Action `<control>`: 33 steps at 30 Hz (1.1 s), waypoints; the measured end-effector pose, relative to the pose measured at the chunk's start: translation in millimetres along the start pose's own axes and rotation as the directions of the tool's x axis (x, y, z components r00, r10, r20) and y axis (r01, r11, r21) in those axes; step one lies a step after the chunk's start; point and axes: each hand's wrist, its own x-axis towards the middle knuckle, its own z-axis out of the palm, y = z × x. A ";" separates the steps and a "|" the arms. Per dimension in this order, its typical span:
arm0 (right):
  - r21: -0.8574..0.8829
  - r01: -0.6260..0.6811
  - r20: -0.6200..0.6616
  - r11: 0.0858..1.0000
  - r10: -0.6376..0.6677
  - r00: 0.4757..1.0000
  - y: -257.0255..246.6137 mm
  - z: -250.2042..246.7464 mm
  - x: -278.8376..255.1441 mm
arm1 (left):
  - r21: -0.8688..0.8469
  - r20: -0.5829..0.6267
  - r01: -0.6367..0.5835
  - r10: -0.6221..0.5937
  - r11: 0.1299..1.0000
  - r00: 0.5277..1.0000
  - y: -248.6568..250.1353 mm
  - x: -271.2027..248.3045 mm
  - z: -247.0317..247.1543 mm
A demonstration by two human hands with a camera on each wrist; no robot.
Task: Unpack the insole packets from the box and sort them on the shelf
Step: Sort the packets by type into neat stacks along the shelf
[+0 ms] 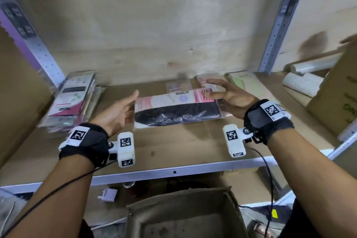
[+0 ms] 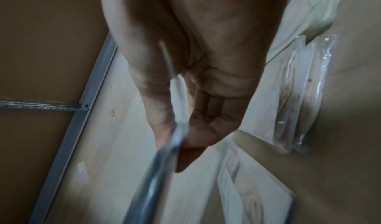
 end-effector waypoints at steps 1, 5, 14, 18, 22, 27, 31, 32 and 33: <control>0.002 0.004 -0.012 1.000 -0.004 1.000 0.3 -0.1 0.3 | 0.067 0.035 0.011 -0.013 0.998 0.999 -2.1 0.2 2.5; 0.106 0.014 -0.051 0.994 -0.009 0.999 0.3 2.2 -0.4 | 0.014 -0.007 -0.016 0.016 1.000 1.000 -4.1 -0.6 12.7; 0.330 -0.040 -0.026 0.943 0.052 0.998 11.9 25.7 6.3 | -0.097 -0.119 -0.097 0.085 0.991 0.989 -1.0 -8.0 22.9; 0.469 -0.026 0.017 0.883 0.021 1.000 13.8 32.1 5.8 | -0.100 -0.109 -0.101 0.090 0.990 0.990 -0.5 -9.5 22.3; 0.523 -0.059 0.110 0.850 0.001 0.994 16.9 38.6 4.8 | -0.164 -0.082 -0.148 0.136 0.975 0.987 -0.1 -7.5 20.1; 0.325 -0.063 0.187 0.944 0.001 0.982 24.2 56.9 2.9 | -0.212 0.044 -0.167 0.180 0.963 0.983 -4.4 -3.9 26.2; 0.092 0.019 0.096 0.996 -0.028 0.995 34.6 70.9 3.1 | -0.088 0.066 -0.174 0.181 0.981 0.981 -10.9 -0.3 35.1; 0.082 0.033 0.067 0.996 -0.038 0.997 35.8 72.9 3.1 | -0.048 0.059 -0.168 0.171 0.985 0.983 -12.8 0.8 35.0; 0.090 0.038 0.049 0.995 -0.043 0.998 36.2 73.7 3.2 | -0.022 0.055 -0.157 0.158 0.987 0.986 -14.5 2.2 34.1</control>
